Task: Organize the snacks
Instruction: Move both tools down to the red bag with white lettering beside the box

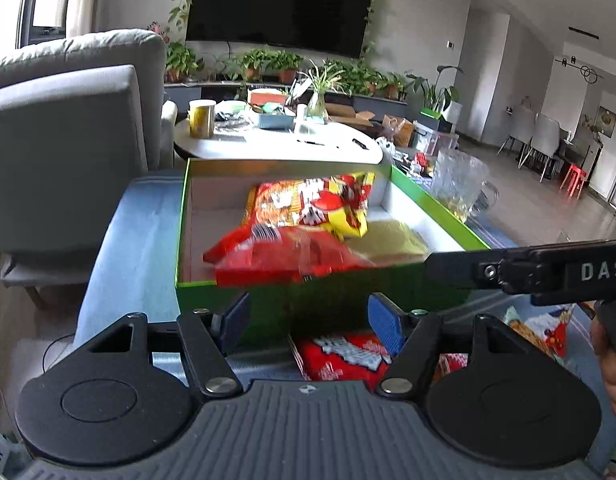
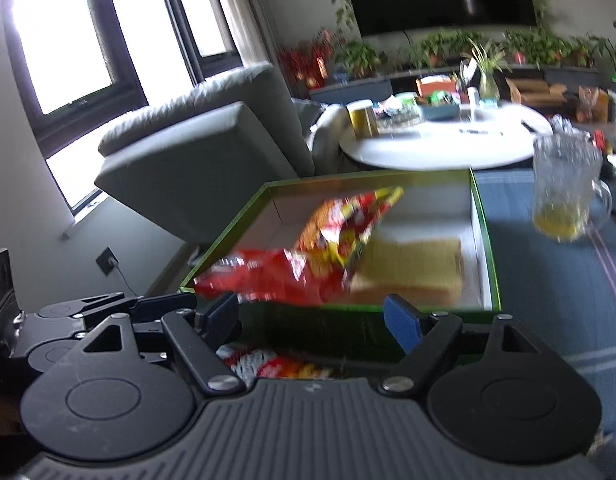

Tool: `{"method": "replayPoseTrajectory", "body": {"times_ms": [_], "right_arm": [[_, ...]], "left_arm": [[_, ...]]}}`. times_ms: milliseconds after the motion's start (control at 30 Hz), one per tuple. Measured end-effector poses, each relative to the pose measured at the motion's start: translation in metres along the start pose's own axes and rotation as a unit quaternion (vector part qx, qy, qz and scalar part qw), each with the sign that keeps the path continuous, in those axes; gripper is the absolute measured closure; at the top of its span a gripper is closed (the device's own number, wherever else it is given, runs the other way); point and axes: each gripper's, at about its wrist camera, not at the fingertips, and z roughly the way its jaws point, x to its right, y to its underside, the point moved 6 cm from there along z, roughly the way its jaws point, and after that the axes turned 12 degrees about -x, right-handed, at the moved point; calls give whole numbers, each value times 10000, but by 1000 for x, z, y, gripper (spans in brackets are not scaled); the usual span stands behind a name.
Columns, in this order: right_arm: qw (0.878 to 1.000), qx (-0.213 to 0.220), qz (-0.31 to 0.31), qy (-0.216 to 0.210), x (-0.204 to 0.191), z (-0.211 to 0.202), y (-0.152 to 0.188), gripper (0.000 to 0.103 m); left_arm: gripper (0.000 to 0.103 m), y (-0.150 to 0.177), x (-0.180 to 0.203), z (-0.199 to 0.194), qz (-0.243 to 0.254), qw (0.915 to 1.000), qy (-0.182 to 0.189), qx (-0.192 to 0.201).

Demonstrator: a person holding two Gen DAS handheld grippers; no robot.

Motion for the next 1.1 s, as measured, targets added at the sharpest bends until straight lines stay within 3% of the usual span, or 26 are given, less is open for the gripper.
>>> {"method": "replayPoseTrajectory", "body": {"times_ms": [200,733,1100], "right_arm": [[9992,-334,205,-2,4,9,12,31],[9967,-734,329,-62,4,22,25,31],[9954,-894,328,-49,3,28,29,31]], "left_arm": [[41,8,3,3,98,9998,35,-142],[40,19,3,11,100,9994,124,-319],[40,25,-4,10,-1,9982,426,-425]]}}
